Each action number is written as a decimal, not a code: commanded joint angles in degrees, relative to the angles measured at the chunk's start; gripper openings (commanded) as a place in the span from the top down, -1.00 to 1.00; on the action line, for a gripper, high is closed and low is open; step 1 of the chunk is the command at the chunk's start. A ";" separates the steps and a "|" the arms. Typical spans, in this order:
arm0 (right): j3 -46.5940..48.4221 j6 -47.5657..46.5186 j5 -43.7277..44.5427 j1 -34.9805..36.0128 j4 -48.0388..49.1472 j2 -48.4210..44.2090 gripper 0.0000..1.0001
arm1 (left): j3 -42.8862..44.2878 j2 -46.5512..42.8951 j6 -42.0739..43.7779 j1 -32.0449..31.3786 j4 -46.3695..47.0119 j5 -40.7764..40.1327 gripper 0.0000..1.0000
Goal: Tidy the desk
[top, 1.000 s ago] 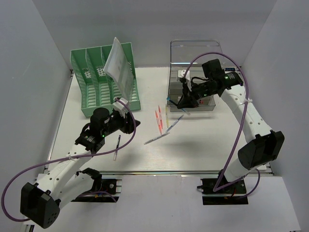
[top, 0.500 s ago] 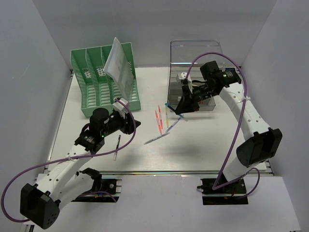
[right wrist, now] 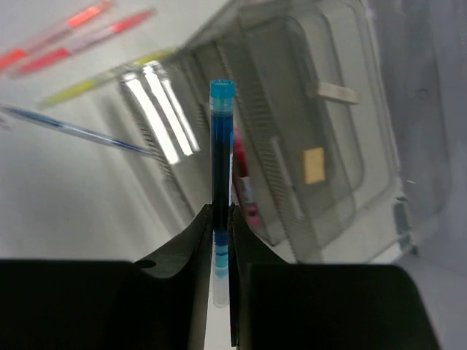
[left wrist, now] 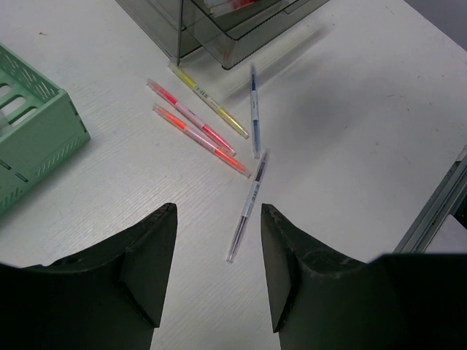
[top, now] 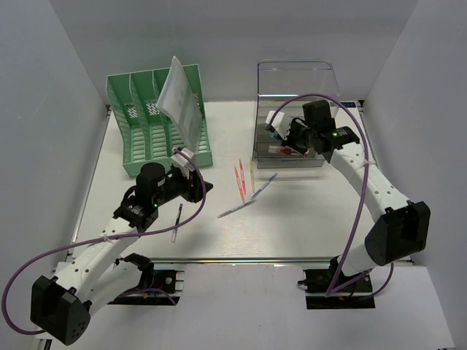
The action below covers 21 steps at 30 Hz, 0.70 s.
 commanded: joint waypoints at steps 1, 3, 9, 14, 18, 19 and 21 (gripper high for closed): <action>-2.22 -7.86 10.88 0.04 11.19 2.57 0.89 | -0.68 0.28 0.67 -0.27 0.66 0.71 -0.19; -2.31 -10.15 11.94 0.13 12.43 3.99 0.82 | -0.68 0.45 0.76 -0.27 0.49 0.54 -0.19; -5.03 -16.57 15.28 0.21 16.21 8.39 0.71 | -0.76 0.46 0.93 -0.27 0.57 0.01 -0.21; -6.18 -18.42 15.45 0.74 16.39 9.53 0.49 | -0.77 0.98 1.02 -0.27 0.58 0.71 -0.23; -6.18 -18.86 16.51 1.01 16.13 10.50 0.27 | -1.03 1.07 1.11 -0.27 1.19 2.12 -0.27; -6.01 -18.95 16.60 1.01 15.78 10.50 0.21 | -1.12 1.16 1.11 -0.27 1.37 3.25 -0.28; -5.48 -17.99 16.77 1.01 15.08 10.41 0.17 | -1.47 1.25 1.11 -0.27 2.24 4.75 -0.32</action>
